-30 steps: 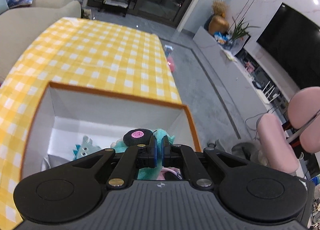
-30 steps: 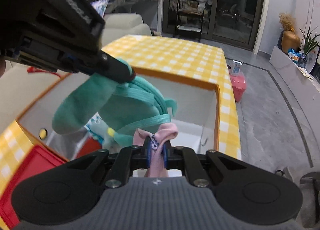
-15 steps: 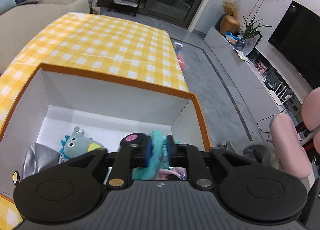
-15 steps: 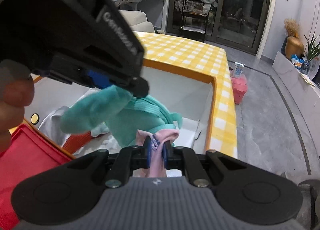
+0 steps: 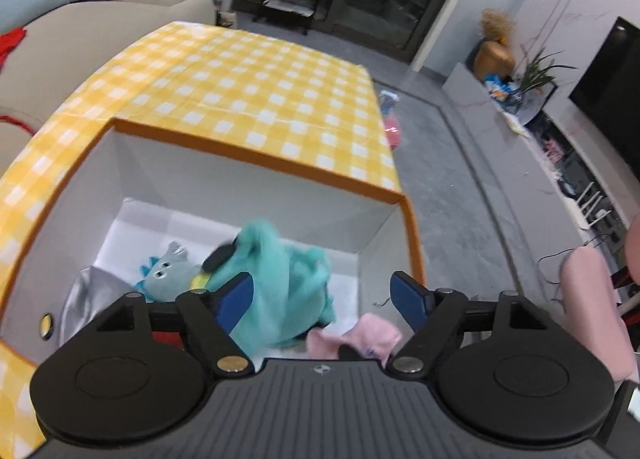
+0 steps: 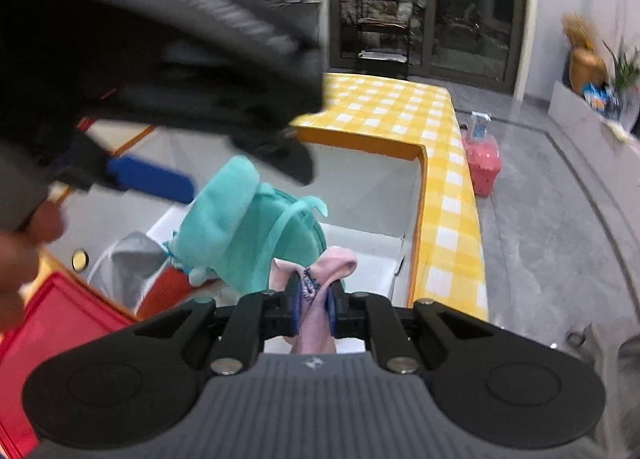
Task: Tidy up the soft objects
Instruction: 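Open the left gripper to drop the doll into the box while the right gripper releases the pink towel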
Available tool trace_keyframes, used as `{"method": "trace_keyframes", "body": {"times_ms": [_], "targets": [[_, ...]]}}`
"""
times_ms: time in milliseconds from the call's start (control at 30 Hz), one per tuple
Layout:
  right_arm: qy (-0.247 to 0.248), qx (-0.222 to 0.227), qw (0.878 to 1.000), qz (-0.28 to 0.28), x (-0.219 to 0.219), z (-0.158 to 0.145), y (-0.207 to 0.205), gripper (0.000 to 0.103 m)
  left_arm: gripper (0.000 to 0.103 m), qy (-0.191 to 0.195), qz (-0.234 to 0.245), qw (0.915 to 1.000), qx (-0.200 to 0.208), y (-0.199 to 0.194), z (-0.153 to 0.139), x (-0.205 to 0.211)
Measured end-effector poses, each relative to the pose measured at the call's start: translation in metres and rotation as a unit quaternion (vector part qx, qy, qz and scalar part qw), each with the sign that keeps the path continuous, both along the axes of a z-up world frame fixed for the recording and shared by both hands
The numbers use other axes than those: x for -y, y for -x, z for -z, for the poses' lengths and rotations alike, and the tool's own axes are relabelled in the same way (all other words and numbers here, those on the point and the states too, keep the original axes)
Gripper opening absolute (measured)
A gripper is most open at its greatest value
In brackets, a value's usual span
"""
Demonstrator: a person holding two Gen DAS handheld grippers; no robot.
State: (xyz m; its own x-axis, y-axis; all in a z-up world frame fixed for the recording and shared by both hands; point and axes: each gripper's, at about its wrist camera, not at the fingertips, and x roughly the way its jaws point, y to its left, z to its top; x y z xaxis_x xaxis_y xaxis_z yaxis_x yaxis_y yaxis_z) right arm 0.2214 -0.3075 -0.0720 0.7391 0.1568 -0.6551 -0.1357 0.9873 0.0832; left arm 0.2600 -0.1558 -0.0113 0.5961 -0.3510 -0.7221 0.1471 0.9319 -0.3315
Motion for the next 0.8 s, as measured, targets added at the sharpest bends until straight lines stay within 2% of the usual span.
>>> {"method": "trace_keyframes", "body": {"times_ms": [67, 133, 233, 333, 400, 467, 533, 600, 667, 700, 800], "targets": [[-0.002, 0.001, 1.000, 0.007, 0.000, 0.000, -0.003, 0.011, 0.091, -0.007, -0.008, 0.9999, -0.010, 0.001, -0.001, -0.003], [0.016, -0.003, 1.000, 0.008, -0.004, 0.002, -0.003, 0.011, 0.091, 0.002, -0.016, 0.9997, -0.017, 0.004, -0.001, -0.008], [0.038, -0.001, 0.999, 0.010, -0.009, 0.003, 0.001, 0.017, 0.091, 0.020, -0.024, 0.9992, -0.027, 0.012, -0.003, -0.019], [0.031, 0.002, 0.999, 0.016, -0.010, 0.002, 0.005, 0.019, 0.091, 0.033, -0.035, 0.9985, -0.028, 0.021, -0.006, -0.024], [0.018, 0.002, 1.000, 0.019, -0.010, 0.001, 0.006, 0.028, 0.091, 0.039, -0.030, 0.9984, -0.028, 0.024, -0.008, -0.026], [0.018, 0.006, 1.000, 0.019, -0.011, 0.000, 0.007, 0.029, 0.091, 0.038, -0.026, 0.9987, -0.024, 0.026, -0.011, -0.026], [0.030, 0.012, 0.999, 0.016, -0.014, -0.001, 0.009, 0.042, 0.092, 0.032, -0.024, 0.9990, -0.021, 0.028, -0.013, -0.024], [0.034, 0.022, 0.999, 0.011, -0.017, -0.004, 0.012, 0.071, 0.092, 0.027, -0.019, 0.9993, -0.018, 0.030, -0.015, -0.022], [0.028, 0.037, 0.999, 0.009, -0.018, -0.010, 0.015, 0.091, 0.092, 0.024, -0.014, 0.9994, -0.021, 0.031, -0.015, -0.019], [0.022, 0.046, 0.999, 0.005, -0.019, -0.013, 0.017, 0.095, 0.092, 0.024, -0.014, 0.9993, -0.026, 0.030, -0.015, -0.018], [0.024, 0.063, 0.998, -0.007, -0.022, -0.020, 0.023, 0.096, 0.092, 0.039, -0.004, 0.9982, -0.044, 0.031, -0.013, -0.016]]}}
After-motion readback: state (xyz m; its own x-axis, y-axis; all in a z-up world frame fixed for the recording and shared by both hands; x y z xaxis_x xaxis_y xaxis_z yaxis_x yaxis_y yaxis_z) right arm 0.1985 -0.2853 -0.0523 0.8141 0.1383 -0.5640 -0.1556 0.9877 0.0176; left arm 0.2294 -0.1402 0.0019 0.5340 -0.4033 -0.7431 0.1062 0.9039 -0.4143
